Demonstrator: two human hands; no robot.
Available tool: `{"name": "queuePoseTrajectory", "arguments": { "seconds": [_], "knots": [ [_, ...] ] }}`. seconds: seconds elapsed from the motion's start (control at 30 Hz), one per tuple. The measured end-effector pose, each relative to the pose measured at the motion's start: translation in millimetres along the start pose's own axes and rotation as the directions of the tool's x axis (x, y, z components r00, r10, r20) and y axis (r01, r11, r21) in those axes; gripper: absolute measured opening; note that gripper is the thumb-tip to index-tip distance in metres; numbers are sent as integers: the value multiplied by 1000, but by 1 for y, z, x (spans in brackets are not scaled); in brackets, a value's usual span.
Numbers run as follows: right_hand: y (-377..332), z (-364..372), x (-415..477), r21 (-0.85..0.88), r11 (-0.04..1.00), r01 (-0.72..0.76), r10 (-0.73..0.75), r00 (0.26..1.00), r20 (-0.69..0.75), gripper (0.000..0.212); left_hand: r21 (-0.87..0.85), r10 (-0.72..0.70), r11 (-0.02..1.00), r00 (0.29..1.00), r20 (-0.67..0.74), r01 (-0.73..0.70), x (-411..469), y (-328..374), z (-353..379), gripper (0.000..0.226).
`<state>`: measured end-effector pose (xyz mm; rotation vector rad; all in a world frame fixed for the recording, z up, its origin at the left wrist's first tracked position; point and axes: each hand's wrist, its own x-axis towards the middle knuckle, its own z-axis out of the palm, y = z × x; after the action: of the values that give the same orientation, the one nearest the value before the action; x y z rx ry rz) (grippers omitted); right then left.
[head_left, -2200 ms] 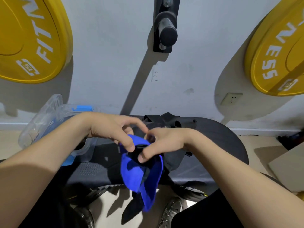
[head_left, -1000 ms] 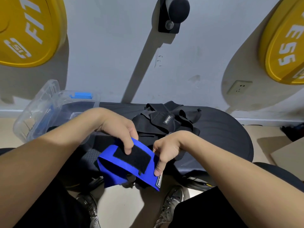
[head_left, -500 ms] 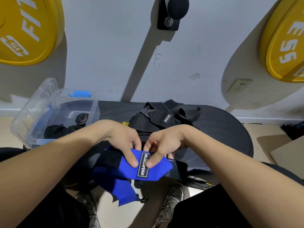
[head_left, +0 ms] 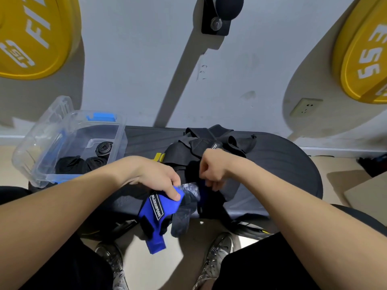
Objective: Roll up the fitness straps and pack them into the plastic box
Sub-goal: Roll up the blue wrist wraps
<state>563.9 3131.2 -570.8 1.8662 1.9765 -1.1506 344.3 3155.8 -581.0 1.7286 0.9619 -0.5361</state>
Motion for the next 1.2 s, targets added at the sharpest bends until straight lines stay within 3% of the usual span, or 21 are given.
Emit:
{"name": "queuePoseTrajectory", "arguments": {
  "seconds": [0.07, 0.1, 0.2, 0.3, 0.37, 0.47, 0.57, 0.67, 0.73, 0.83, 1.0, 1.2],
  "knots": [
    [16, -3, 6, -288, 957, -39, 1, 991, -131, 38, 74, -39, 996, 998, -53, 43, 5, -2, 6, 21],
    [22, -1, 7, -337, 941, -38, -7, 991, -134, 43, 118, -46, 991, 995, -92, 56, 8, -3, 10, 22],
    [30, 11, 12, -346, 937, -41, 35, 999, -26, 50, 232, 9, 972, 982, -190, 37, 15, -6, 24, 31],
    [34, 30, 15, -448, 882, -147, 135, 989, -57, 69, 267, 115, 963, 965, -235, -50, 22, -9, 33, 12],
    [34, 38, 15, -501, 846, -183, 146, 983, -112, 82, 334, 181, 936, 968, -172, -115, 24, -7, 36, 38],
    [28, 46, 14, -549, 815, -185, 88, 976, -198, 71, 472, 187, 871, 981, -57, -138, 23, -1, 41, 79],
    [24, 52, 16, -573, 800, -178, 17, 961, -274, 43, 561, 145, 820, 989, -6, -117, 23, 4, 47, 89],
    [23, 52, 18, -649, 756, -83, -83, 972, -221, 9, 577, 58, 816, 998, -17, -38, 24, 7, 50, 85],
    [22, 43, 19, -694, 720, -14, -122, 982, -146, 13, 582, 16, 813, 999, -46, 14, 26, 7, 48, 78],
    [19, 18, 14, -647, 761, 44, -168, 977, -131, 10, 554, -18, 830, 994, -104, 73, 30, 6, 39, 56],
    [7, -21, -7, -561, 823, 86, -174, 979, -106, 31, 456, -30, 885, 989, -148, 95, 26, 6, 24, 34],
    [3, -38, -28, -435, 896, 87, -204, 951, -232, 31, 310, 8, 948, 971, -240, 69, 20, 7, 19, 23]
  ]
}}
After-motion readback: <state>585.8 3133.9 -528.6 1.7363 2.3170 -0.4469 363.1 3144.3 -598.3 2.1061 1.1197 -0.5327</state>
